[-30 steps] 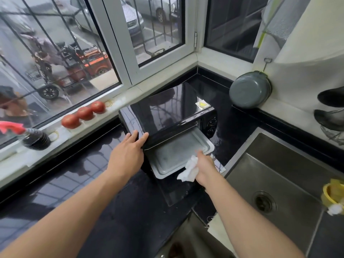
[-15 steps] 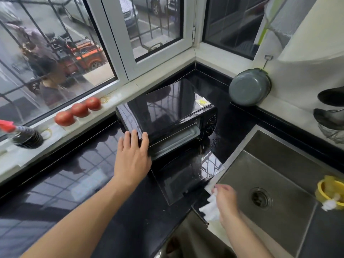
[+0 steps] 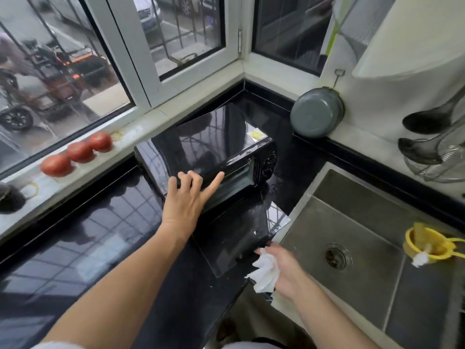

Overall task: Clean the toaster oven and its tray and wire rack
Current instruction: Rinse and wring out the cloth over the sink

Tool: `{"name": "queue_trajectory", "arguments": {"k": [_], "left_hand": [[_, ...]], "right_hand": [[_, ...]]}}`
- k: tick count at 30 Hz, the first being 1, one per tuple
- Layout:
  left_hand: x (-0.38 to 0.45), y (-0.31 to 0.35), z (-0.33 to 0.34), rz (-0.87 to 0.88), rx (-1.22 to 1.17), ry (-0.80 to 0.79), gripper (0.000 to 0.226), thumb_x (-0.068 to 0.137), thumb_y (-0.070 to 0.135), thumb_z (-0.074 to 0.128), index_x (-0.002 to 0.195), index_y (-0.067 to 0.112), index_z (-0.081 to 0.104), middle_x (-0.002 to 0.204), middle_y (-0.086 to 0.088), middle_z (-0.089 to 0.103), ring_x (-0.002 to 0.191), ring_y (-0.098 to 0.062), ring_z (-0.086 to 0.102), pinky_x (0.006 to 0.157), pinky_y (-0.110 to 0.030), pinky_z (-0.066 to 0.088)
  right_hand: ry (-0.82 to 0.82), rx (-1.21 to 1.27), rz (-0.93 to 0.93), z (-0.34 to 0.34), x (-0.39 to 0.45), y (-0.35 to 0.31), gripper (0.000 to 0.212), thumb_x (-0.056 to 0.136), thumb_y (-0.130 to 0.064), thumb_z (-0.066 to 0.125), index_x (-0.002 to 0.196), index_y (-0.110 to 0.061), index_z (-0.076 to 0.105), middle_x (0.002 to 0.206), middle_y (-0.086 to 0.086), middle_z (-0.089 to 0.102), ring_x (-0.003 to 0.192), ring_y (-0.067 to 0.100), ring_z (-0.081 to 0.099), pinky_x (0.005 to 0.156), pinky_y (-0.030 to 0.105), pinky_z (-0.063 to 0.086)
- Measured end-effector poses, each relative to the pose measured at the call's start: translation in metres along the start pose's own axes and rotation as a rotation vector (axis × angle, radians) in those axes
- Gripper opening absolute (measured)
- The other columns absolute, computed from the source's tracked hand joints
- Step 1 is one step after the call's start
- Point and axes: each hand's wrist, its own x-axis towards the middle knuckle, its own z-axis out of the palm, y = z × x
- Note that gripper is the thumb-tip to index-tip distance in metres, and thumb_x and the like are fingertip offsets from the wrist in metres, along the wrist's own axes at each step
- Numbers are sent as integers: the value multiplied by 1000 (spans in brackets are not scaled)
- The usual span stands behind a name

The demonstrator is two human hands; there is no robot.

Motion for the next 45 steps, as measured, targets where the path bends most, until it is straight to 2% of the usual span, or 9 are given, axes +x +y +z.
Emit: {"name": "queue_trajectory", "arguments": {"k": [4, 10, 14, 19, 27, 30, 34, 39, 45], "left_hand": [[9, -9, -16, -23, -84, 49, 112, 87, 30, 69, 166, 22, -9, 111, -15, 39, 97, -33, 40, 84, -44, 36], [-1, -44, -9, -89, -683, 285, 56, 104, 45, 38, 136, 9, 67, 118, -8, 67, 106, -33, 60, 93, -45, 51], [-8, -52, -5, -82, -842, 158, 49, 111, 40, 40, 147, 13, 59, 140, 0, 60, 125, -26, 50, 113, -38, 38], [-6, -44, -9, -146, -880, 121, 49, 109, 36, 44, 153, 15, 52, 146, 3, 54, 130, -21, 42, 115, -31, 30], [-37, 7, -45, -340, -1130, 164, 46, 99, 22, 64, 145, 14, 60, 148, -3, 56, 141, -22, 44, 123, -38, 30], [-56, 59, -94, -398, -1911, -258, 35, 99, 43, 66, 133, 32, 67, 122, 20, 71, 118, 1, 63, 113, -35, 46], [-70, 128, -144, -65, -2353, -778, 43, 99, 49, 65, 137, 28, 63, 127, 1, 74, 118, -23, 70, 103, -51, 55], [-70, 173, -192, -131, -2418, -746, 10, 88, 20, 72, 87, 10, 71, 89, -11, 72, 71, -19, 68, 69, -33, 52], [-79, 207, -245, -37, -2556, -594, 10, 85, 16, 70, 82, 16, 61, 87, -13, 66, 78, -25, 65, 68, -36, 54]], "right_hand": [[23, -47, -22, 0, 0, -1, 13, 94, 4, 49, 100, -2, 59, 87, 16, 51, 69, 29, 50, 66, 39, 40], [71, -321, -196, 26, -12, -33, 23, 78, 4, 60, 80, -17, 68, 71, 3, 70, 70, 24, 64, 67, 36, 51], [-72, -383, -310, 81, -16, -74, 28, 87, -9, 55, 93, -30, 72, 74, 1, 70, 71, 23, 66, 76, 43, 57], [-167, -284, -295, 119, -11, -97, 20, 95, -6, 52, 109, -3, 65, 82, 8, 67, 77, 25, 62, 76, 37, 52], [-178, 149, -222, 9, -43, -58, 33, 98, -14, 57, 131, -8, 57, 116, 18, 71, 100, 31, 70, 81, 44, 57], [-276, 189, -273, -36, -71, -52, 42, 98, -21, 57, 138, -13, 53, 130, 13, 66, 118, 30, 65, 91, 47, 56], [-383, 142, -450, -86, -111, -58, 46, 94, -23, 62, 139, -20, 58, 143, 5, 58, 131, 30, 56, 108, 53, 44], [-285, 0, -660, -164, -152, -72, 46, 97, -6, 56, 136, -29, 59, 141, -5, 59, 127, 20, 59, 95, 42, 55], [44, -32, -682, -258, -172, -82, 36, 95, 4, 52, 117, -18, 71, 116, 11, 70, 99, 28, 73, 75, 40, 61]]}}
